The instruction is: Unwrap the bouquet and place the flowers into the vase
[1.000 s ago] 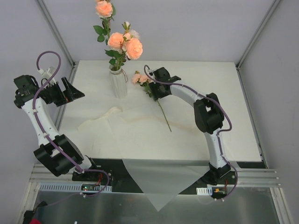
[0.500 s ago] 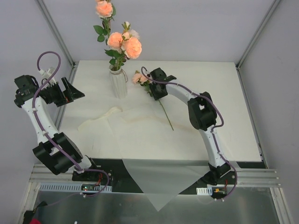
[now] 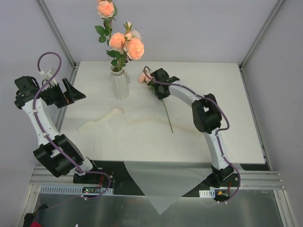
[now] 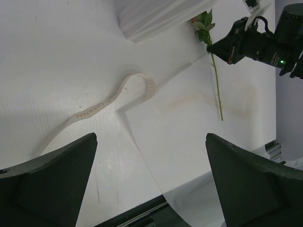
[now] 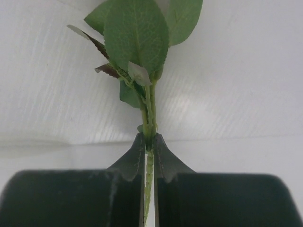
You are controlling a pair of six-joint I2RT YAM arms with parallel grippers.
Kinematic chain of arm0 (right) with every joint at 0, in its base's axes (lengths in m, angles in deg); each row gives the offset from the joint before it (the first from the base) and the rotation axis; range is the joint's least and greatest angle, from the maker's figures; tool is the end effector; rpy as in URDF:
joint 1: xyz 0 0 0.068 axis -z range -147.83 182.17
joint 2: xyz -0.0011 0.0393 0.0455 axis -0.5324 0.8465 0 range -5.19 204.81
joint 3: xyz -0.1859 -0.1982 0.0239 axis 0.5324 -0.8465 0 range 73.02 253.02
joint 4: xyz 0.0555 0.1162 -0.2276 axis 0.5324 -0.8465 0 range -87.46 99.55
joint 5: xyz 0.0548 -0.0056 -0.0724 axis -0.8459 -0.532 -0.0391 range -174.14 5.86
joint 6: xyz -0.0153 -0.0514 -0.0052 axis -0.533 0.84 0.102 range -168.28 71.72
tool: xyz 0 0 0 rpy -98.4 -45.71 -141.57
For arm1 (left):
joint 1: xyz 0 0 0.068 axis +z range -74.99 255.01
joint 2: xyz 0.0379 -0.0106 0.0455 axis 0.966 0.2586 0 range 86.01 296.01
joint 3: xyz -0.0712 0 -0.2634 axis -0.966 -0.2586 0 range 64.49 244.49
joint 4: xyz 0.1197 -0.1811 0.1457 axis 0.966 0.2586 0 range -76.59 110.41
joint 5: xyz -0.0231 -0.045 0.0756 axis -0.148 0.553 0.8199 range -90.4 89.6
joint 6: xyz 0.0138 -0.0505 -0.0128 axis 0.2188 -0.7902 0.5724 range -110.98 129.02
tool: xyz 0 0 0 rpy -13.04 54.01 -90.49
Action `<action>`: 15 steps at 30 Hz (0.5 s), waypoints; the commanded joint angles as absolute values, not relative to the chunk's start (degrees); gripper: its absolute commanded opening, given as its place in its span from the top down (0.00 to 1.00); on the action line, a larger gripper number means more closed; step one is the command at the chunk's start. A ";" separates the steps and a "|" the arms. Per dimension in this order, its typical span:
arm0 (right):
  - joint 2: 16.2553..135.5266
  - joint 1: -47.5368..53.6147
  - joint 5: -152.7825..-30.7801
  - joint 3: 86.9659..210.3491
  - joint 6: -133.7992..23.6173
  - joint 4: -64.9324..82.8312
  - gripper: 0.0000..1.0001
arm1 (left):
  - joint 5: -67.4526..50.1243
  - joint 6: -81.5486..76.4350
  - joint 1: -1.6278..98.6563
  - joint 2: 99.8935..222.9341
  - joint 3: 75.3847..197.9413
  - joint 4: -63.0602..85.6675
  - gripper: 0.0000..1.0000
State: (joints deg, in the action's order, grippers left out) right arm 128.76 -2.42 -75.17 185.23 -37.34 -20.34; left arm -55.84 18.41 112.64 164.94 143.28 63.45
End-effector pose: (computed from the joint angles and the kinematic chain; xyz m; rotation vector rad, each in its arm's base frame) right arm 0.4320 0.2911 0.1830 -0.8882 2.2905 -0.0134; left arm 0.2356 0.1446 0.3597 -0.1223 2.0905 -0.6940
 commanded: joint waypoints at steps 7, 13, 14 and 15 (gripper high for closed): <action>92.75 1.84 -74.21 170.87 -45.20 -6.56 0.99 | -57.36 17.37 113.25 159.67 143.51 64.65 0.01; 75.51 -0.69 -74.91 164.52 -45.21 7.42 0.99 | -57.79 16.67 113.25 157.55 143.42 65.26 0.01; 73.93 -1.40 -74.48 163.91 -44.42 12.05 0.99 | -57.71 16.67 113.25 157.38 143.59 65.35 0.01; 70.87 -2.45 -74.30 162.95 -43.45 14.44 0.99 | -57.71 16.67 113.25 157.37 143.77 65.52 0.01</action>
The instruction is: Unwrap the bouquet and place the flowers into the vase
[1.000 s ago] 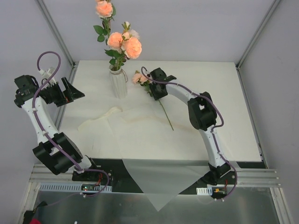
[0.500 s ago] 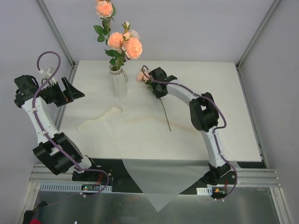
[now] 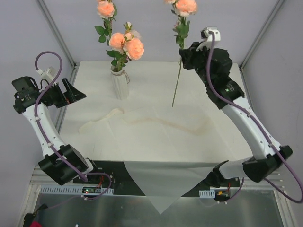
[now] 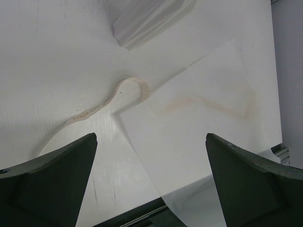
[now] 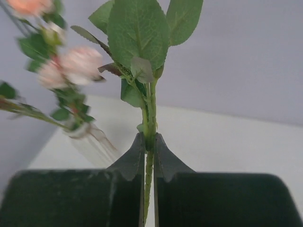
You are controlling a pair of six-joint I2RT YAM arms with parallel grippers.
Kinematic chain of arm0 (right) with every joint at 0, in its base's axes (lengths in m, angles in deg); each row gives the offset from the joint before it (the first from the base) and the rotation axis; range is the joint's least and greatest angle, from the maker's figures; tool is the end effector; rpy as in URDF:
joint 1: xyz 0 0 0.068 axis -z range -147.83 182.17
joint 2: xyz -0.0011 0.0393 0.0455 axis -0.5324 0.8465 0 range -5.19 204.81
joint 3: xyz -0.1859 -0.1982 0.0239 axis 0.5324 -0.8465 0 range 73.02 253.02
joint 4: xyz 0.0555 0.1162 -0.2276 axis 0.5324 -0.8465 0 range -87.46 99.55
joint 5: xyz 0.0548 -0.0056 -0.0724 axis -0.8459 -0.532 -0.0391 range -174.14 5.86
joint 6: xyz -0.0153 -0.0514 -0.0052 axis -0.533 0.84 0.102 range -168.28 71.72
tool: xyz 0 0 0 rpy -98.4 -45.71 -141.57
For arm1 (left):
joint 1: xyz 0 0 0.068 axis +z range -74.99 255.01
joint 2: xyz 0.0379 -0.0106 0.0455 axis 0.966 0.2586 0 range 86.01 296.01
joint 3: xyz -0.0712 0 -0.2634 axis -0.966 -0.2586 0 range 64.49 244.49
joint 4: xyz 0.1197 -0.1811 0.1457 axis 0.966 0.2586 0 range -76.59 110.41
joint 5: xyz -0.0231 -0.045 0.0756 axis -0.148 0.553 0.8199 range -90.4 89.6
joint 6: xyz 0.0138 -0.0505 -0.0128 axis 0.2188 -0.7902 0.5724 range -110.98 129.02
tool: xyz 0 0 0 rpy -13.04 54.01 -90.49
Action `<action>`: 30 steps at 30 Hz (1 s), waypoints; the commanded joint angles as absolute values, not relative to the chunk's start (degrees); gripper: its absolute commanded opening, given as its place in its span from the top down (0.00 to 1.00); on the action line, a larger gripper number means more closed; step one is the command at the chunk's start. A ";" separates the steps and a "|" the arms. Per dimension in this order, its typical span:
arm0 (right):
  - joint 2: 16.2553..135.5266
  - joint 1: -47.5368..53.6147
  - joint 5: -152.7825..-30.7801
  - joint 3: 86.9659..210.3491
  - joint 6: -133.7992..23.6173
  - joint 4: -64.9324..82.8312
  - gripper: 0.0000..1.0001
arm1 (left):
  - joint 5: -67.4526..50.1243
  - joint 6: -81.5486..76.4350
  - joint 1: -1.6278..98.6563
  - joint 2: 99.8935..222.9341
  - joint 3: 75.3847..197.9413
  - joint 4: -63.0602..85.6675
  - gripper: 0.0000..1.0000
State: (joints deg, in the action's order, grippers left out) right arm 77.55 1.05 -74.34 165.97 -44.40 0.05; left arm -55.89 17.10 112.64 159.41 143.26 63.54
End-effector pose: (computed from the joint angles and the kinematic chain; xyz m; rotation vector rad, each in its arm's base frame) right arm 0.2824 0.1634 0.4793 -0.3393 1.5263 0.2417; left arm 0.2158 0.1293 0.3829 -0.0860 2.0381 -0.6434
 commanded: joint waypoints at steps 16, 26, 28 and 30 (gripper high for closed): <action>85.41 -28.22 -92.30 179.54 -15.40 35.72 0.99 | -54.02 14.21 114.39 160.89 146.85 65.88 0.01; 110.37 -24.35 -102.68 197.99 -18.74 48.65 0.99 | -54.10 18.07 116.32 162.29 147.02 67.81 0.01; 113.98 -23.65 -102.51 200.28 -17.44 50.06 0.99 | -54.63 19.21 116.85 162.82 147.29 68.51 0.01; 116.87 -23.21 -102.07 201.95 -16.11 50.24 0.99 | -54.81 20.18 116.94 163.17 147.55 69.13 0.01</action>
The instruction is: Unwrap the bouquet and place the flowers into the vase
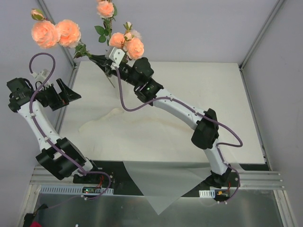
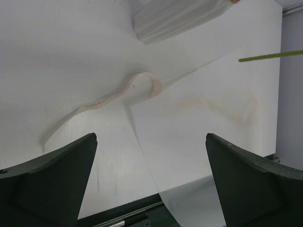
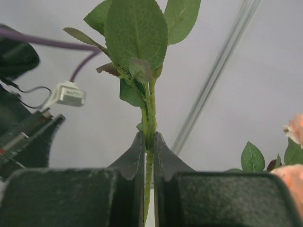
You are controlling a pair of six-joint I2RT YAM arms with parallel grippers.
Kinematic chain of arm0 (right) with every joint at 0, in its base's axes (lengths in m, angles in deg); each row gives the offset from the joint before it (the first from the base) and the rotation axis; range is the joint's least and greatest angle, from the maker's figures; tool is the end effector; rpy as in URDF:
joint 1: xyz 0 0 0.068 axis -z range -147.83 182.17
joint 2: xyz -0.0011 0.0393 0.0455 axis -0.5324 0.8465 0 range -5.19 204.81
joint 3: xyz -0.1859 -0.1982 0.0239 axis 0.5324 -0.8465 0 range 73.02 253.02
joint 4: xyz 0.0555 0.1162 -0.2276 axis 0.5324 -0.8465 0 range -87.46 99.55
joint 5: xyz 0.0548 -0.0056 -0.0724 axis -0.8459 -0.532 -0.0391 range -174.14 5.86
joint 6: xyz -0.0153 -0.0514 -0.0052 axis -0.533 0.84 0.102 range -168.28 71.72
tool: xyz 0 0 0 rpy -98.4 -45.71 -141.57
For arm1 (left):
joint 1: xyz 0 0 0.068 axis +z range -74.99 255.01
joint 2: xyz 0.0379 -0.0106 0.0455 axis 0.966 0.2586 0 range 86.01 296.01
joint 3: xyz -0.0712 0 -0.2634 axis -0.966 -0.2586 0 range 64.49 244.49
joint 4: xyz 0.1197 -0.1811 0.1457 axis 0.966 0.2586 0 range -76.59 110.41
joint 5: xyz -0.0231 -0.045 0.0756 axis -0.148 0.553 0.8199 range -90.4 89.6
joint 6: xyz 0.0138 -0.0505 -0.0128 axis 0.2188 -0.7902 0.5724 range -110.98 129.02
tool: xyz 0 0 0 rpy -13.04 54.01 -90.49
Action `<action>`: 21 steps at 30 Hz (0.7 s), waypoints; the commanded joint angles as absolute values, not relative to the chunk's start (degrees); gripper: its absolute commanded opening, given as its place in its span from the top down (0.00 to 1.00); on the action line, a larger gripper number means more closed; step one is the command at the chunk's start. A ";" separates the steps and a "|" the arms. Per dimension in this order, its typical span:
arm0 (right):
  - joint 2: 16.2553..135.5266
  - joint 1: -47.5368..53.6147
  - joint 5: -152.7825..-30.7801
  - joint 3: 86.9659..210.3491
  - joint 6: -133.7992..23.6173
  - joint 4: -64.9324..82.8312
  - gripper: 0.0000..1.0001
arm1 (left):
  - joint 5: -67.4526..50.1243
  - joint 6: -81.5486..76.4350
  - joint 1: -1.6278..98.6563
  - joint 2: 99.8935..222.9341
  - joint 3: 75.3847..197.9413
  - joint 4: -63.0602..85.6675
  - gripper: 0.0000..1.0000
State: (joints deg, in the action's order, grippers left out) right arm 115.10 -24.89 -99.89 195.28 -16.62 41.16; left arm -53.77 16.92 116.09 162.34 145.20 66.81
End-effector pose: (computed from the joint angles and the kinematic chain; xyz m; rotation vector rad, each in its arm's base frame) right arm 0.2563 0.4132 0.4698 -0.8753 0.5299 0.5399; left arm 0.2147 0.1492 0.3767 -0.2176 2.0859 -0.6235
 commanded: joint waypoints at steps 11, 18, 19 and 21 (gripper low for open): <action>124.80 -18.99 -98.99 212.51 -15.49 56.73 0.99 | -56.48 23.43 117.03 168.36 149.92 72.47 0.01; 125.85 -17.23 -98.82 210.14 -16.37 61.66 0.99 | -57.53 24.23 117.03 171.08 152.12 73.79 0.01; 126.12 -17.14 -98.82 210.05 -16.89 62.19 0.99 | -57.79 24.14 117.03 171.26 152.21 73.88 0.01; 127.08 -16.88 -98.82 210.13 -17.25 62.45 0.99 | -58.23 24.14 117.03 171.35 152.30 74.14 0.01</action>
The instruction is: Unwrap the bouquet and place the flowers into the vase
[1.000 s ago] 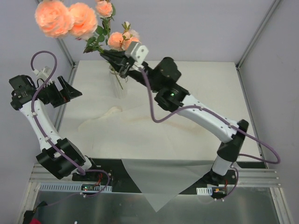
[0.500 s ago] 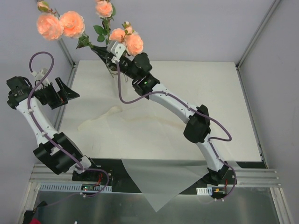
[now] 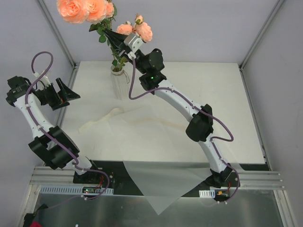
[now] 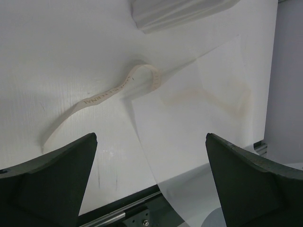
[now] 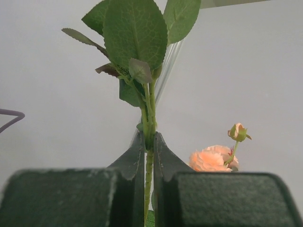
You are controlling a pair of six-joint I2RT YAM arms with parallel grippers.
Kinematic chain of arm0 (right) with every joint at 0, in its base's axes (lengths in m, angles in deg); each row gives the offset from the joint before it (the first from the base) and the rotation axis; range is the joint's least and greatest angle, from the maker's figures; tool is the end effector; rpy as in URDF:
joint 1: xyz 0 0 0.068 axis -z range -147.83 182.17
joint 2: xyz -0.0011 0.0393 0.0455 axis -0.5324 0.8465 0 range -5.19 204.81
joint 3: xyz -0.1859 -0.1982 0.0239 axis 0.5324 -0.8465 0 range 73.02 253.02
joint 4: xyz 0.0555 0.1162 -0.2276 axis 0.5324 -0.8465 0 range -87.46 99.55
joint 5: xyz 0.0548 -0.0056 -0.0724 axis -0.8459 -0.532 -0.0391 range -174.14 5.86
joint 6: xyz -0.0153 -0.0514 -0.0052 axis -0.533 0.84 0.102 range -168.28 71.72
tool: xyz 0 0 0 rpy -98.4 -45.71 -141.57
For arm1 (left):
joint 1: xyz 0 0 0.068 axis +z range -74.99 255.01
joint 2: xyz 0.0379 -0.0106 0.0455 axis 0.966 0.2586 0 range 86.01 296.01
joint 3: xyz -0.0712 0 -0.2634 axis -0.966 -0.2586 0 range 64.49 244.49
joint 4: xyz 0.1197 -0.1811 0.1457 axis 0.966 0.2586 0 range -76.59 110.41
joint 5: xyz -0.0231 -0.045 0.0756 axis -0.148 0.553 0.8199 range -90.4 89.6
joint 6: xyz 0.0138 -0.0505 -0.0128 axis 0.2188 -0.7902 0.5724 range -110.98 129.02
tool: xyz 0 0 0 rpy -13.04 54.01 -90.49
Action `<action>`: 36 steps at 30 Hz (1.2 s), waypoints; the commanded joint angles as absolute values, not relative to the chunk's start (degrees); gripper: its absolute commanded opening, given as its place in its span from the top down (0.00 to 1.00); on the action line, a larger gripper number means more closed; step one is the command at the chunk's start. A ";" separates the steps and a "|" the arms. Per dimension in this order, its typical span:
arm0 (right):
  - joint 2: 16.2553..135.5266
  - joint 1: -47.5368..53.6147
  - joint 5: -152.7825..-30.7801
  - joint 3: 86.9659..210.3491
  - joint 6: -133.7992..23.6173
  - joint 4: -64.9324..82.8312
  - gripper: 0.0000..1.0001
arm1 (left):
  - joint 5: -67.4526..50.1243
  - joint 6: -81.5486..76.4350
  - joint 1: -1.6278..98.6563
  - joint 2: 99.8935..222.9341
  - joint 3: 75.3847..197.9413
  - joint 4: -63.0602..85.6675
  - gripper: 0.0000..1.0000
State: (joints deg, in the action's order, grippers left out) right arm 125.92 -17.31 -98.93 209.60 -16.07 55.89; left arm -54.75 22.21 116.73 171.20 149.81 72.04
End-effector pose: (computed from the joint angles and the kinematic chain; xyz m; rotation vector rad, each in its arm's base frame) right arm 0.3172 0.3850 0.4807 -0.6250 0.3409 0.3748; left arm 0.2375 0.1729 0.3564 -0.2281 2.1596 -0.6996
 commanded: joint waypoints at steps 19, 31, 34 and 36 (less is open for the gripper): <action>128.94 -15.56 -96.97 206.19 -19.45 65.44 0.99 | -58.67 28.18 117.03 170.29 153.70 78.53 0.01; 126.82 -17.05 -89.77 195.46 -19.36 67.38 0.99 | -59.38 28.44 117.03 169.94 153.09 78.53 0.01; 126.82 -17.49 -84.86 196.15 -20.50 67.38 0.64 | -59.03 28.89 117.03 169.59 153.09 78.45 0.01; 126.82 -18.46 -79.51 196.86 -19.54 66.24 0.53 | -59.03 29.06 117.02 169.24 153.09 78.45 0.01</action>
State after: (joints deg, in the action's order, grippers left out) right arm 131.84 -17.15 -88.92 194.82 -19.39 62.78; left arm -57.24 26.67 116.73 171.26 152.85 76.96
